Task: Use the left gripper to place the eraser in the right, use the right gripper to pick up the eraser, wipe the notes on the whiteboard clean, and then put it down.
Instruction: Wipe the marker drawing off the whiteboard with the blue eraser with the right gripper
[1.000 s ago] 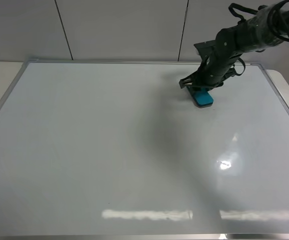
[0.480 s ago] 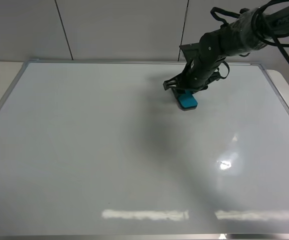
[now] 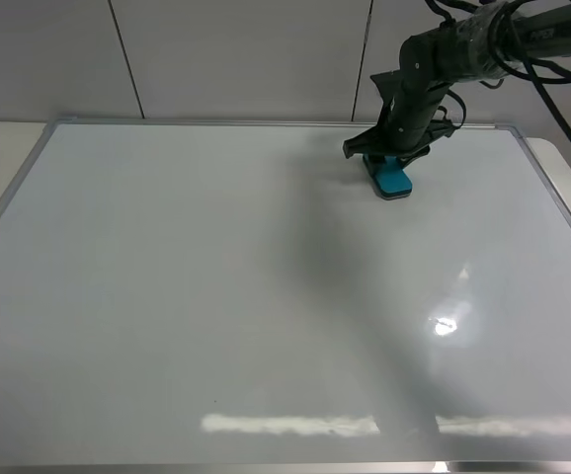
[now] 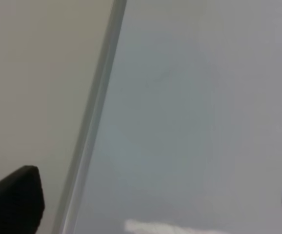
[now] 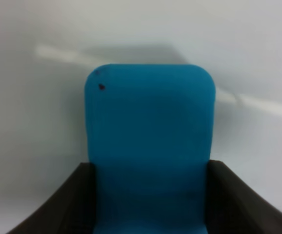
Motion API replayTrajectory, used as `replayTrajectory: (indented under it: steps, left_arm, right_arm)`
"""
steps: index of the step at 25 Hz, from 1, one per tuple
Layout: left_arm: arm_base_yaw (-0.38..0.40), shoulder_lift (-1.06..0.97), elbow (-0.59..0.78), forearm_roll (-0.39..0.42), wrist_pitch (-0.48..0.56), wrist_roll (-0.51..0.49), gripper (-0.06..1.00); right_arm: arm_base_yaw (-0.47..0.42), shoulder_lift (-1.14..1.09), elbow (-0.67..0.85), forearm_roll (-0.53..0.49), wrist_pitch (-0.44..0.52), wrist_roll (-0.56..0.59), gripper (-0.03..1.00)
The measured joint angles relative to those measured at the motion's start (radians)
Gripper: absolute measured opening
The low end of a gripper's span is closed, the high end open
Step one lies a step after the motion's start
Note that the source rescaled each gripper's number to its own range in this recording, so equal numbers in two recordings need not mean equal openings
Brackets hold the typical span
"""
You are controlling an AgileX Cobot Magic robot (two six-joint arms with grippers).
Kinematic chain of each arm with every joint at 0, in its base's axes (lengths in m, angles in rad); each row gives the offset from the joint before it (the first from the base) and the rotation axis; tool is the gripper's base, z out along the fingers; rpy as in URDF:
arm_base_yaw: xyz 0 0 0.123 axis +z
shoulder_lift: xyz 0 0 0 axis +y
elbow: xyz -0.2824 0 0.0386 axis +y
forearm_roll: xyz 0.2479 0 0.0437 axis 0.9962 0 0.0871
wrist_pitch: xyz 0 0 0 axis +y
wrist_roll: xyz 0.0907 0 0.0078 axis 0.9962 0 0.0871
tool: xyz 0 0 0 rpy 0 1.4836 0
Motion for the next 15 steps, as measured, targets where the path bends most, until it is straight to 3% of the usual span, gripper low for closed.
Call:
replayTrajectory:
  steps: [8, 11, 15]
  left_arm:
    - [0.0, 0.0, 0.0, 0.0, 0.0, 0.0, 1.0]
    - [0.0, 0.0, 0.0, 0.0, 0.0, 0.0, 1.0]
    - [0.0, 0.0, 0.0, 0.0, 0.0, 0.0, 1.0]
  right_arm:
    - [-0.117, 0.003, -0.006, -0.014, -0.02, 0.0, 0.01]
    - [-0.168, 0.003, -0.006, 0.047, -0.022, -0.037, 0.01]
    - [-0.18, 0.003, -0.006, 0.164, -0.029, -0.169, 0.01]
